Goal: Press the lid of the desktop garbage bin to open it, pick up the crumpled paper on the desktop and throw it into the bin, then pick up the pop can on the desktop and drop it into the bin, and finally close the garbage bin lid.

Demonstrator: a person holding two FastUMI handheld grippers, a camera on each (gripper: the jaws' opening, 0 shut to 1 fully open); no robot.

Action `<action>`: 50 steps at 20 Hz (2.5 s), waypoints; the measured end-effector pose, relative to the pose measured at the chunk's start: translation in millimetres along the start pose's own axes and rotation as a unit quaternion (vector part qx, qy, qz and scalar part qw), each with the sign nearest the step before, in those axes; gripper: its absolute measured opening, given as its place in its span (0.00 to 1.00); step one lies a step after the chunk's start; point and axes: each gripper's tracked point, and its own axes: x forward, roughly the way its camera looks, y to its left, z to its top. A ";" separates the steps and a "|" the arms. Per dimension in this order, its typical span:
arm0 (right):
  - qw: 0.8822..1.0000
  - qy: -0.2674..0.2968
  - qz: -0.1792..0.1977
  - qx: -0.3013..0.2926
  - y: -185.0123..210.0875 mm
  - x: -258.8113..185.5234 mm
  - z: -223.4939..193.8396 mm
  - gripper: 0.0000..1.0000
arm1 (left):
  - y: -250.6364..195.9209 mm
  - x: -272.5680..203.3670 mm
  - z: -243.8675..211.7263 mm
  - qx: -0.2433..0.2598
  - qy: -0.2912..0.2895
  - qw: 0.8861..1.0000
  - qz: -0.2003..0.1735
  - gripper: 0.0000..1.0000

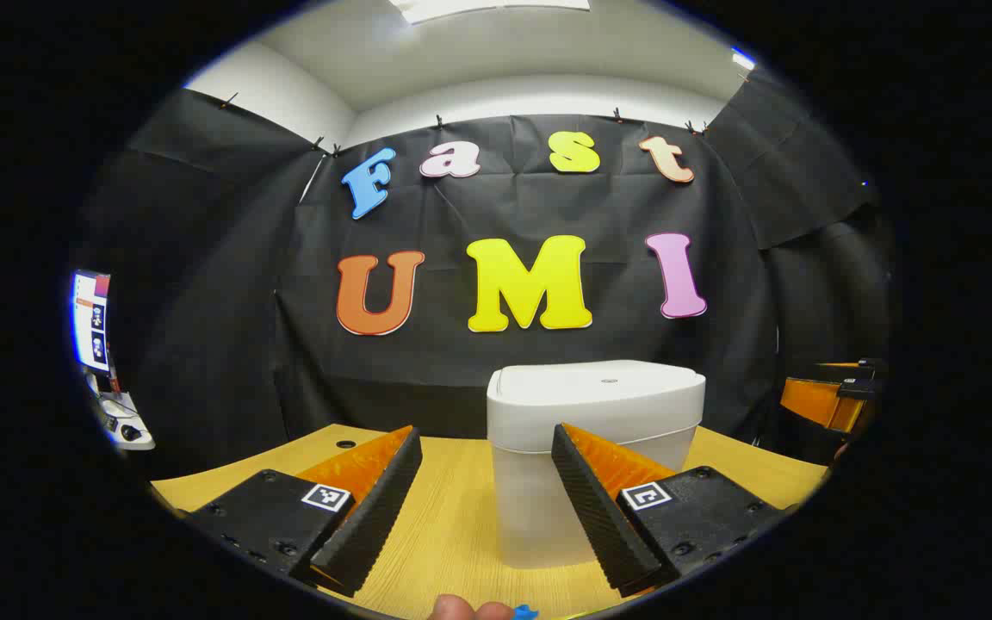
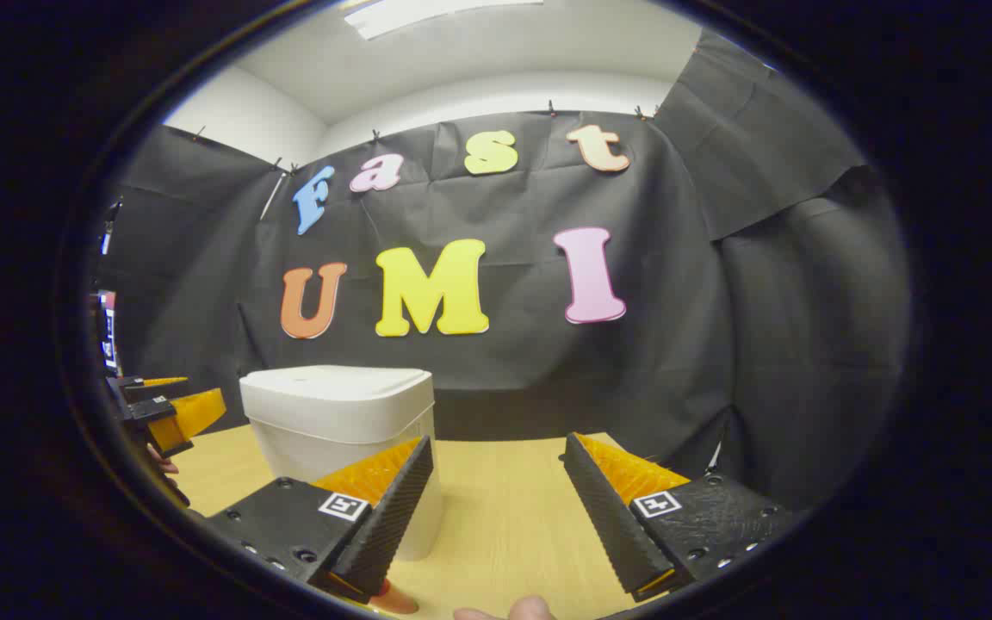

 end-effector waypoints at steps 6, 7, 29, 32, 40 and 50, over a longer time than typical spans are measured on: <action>1.000 -0.019 -0.013 -0.006 6.5 -12.8 12.3 0.95 | -10.0 -5.0 14.0 0.003 -0.017 0.999 -0.028 0.98; 1.000 -0.022 -0.015 -0.010 7.2 -14.9 13.6 0.95 | -10.3 -5.8 16.6 0.001 -0.022 0.999 -0.030 0.98; 0.996 0.020 0.089 -0.003 85.4 -2.8 30.8 0.92 | 15.1 -18.5 -0.8 -0.005 -0.001 1.000 -0.023 0.98; 0.995 0.019 0.099 -0.004 94.6 12.0 51.7 0.72 | 19.0 -18.2 -1.8 -0.003 0.003 1.000 -0.024 0.98; 0.991 0.058 0.124 0.012 131.2 61.5 72.6 0.24 | 20.5 -15.4 -12.9 -0.007 0.019 0.999 -0.028 0.98; 0.975 0.137 0.173 -0.020 166.8 87.3 39.7 0.07 | 10.4 -14.4 -32.3 -0.018 0.041 0.998 -0.046 0.98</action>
